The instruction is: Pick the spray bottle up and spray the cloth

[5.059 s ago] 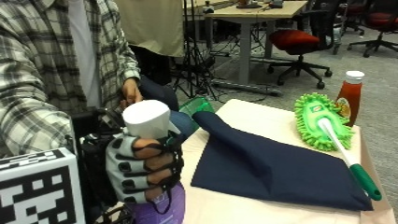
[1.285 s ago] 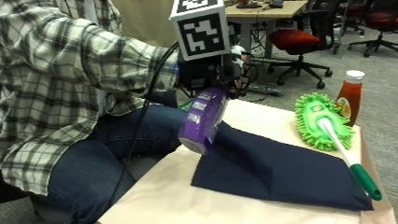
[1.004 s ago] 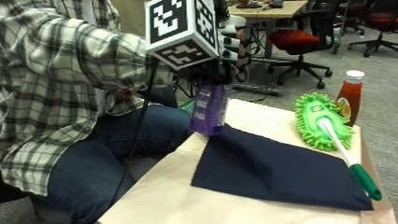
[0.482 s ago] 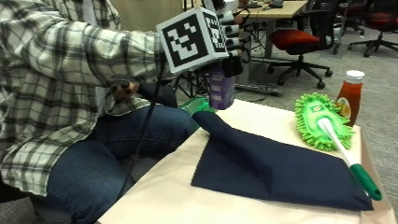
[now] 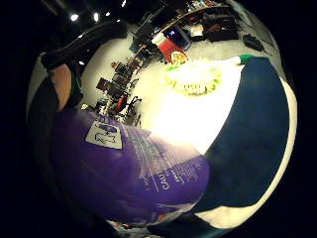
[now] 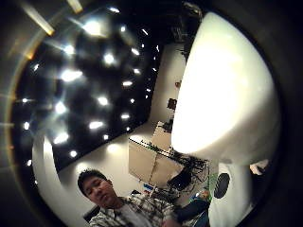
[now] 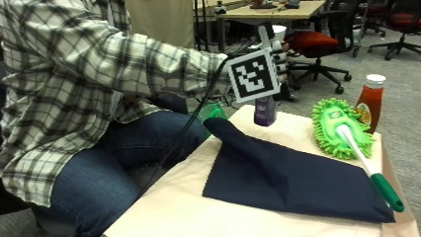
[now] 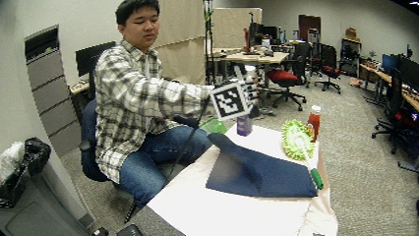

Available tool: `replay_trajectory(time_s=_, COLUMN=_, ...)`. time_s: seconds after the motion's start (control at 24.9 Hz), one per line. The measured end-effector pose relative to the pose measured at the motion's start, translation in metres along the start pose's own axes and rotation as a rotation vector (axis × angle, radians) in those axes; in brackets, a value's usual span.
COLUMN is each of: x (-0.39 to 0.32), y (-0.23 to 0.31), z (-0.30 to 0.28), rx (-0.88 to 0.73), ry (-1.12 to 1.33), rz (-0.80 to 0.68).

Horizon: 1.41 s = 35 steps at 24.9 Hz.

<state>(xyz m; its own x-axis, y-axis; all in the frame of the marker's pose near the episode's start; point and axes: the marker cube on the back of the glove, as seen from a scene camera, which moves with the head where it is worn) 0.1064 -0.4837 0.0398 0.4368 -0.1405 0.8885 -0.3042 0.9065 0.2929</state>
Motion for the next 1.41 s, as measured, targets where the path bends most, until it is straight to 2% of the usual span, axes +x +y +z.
replay_trajectory(time_s=0.28, x=0.048, y=-0.005, z=0.035, rx=-0.057, ry=-0.006, rz=0.040)
replay_trajectory(time_s=0.56, x=0.073, y=-0.007, z=0.046, rx=-0.073, ry=0.029, rz=0.061)
replay_trajectory(time_s=1.16, x=0.056, y=0.008, z=0.029, rx=-0.102, ry=0.034, rz=0.127)
replay_trajectory(time_s=1.28, x=0.042, y=0.016, z=0.016, rx=-0.110, ry=0.103, rz=0.111)
replay_trajectory(time_s=1.41, x=0.025, y=0.037, z=-0.007, rx=-0.179, ry=0.269, rz=0.057)
